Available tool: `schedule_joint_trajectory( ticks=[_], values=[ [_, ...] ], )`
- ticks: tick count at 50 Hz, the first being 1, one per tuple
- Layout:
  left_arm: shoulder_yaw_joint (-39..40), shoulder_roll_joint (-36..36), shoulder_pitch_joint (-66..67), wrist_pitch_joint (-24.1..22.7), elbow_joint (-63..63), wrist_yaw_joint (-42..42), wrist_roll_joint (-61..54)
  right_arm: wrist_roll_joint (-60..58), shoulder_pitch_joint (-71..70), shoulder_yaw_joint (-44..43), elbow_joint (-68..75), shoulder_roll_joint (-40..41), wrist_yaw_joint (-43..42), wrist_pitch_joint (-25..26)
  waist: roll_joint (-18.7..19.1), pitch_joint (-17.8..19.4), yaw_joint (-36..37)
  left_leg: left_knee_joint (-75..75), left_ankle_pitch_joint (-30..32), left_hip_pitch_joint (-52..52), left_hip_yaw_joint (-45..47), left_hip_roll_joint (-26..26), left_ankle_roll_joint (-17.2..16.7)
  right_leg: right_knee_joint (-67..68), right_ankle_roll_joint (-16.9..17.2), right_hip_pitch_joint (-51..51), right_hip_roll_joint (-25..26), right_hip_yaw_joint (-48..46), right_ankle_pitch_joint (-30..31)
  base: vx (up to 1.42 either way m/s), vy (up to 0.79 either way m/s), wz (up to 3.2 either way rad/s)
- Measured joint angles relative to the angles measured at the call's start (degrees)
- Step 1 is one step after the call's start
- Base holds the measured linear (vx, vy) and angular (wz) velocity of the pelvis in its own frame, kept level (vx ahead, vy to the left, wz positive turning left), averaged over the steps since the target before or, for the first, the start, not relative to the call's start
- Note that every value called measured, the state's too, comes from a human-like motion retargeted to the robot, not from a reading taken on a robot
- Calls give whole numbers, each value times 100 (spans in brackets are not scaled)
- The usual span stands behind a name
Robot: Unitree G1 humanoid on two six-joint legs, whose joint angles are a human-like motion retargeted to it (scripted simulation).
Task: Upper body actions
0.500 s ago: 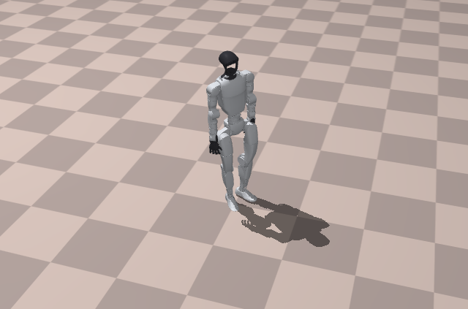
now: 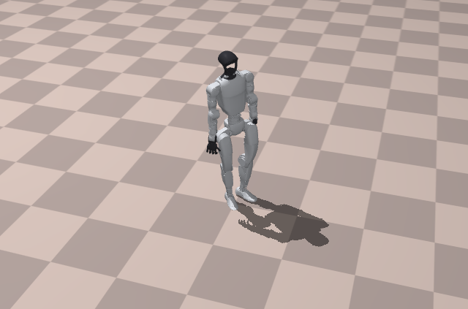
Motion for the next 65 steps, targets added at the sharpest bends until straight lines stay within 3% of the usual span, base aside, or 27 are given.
schedule_joint_trajectory(
  ticks=[65],
  values=[
    [-178,7,-150,46,160,-139,-51,-32,-112,85,0,-41,35,-160,-25,32,-242,27,32,-13,-103,13,-5,44,-24,-77,-14,-111,65,0,0,2]
  ],
)
